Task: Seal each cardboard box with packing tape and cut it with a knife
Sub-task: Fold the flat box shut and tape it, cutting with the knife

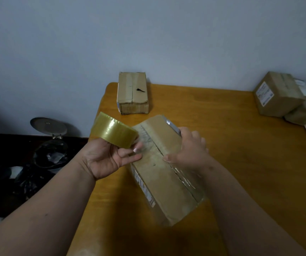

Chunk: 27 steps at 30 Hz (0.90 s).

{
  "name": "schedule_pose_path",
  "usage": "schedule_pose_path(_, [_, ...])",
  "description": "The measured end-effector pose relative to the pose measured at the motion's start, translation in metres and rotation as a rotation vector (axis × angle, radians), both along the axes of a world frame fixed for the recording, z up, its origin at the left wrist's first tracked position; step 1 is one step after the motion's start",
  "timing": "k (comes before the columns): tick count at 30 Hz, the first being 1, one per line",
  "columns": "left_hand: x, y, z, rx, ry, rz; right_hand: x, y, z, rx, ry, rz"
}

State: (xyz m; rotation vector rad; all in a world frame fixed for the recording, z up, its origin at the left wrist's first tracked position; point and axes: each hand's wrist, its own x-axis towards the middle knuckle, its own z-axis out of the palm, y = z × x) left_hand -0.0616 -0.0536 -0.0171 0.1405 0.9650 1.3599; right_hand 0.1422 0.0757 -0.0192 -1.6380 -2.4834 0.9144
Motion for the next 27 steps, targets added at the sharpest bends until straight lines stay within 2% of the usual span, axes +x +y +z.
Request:
schedule_pose_path(2, [0.001, -0.001, 0.001, -0.014, 0.003, -0.004, 0.001, 0.000, 0.001, -0.025, 0.002, -0.023])
schedule_pose_path(5, [0.003, -0.001, 0.003, -0.020, 0.007, -0.013, -0.007, -0.007, -0.006, 0.111, -0.049, -0.107])
schedule_pose_path(7, [0.004, -0.002, 0.005, -0.025, 0.006, -0.009, -0.007, -0.008, -0.007, 0.130, -0.033, -0.108])
schedule_pose_path(9, [0.003, -0.004, 0.005, -0.018, 0.001, -0.008, 0.001, -0.005, -0.005, 0.083, 0.082, -0.138])
schedule_pose_path(13, [0.006, -0.008, 0.010, 0.027, -0.015, -0.041, 0.005, -0.025, 0.012, -0.030, 0.515, -0.276])
schedule_pose_path(16, [0.009, -0.008, 0.015, 0.051, -0.012, -0.066, -0.009, -0.050, 0.025, -0.240, 0.678, -0.191])
schedule_pose_path(19, [0.010, -0.010, 0.023, 0.082, -0.024, -0.089, -0.017, -0.062, 0.029, -0.432, 0.729, -0.086])
schedule_pose_path(27, [-0.011, -0.033, 0.029, 0.077, -0.176, -0.128, -0.032, -0.073, 0.030, -0.480, 0.750, 0.009])
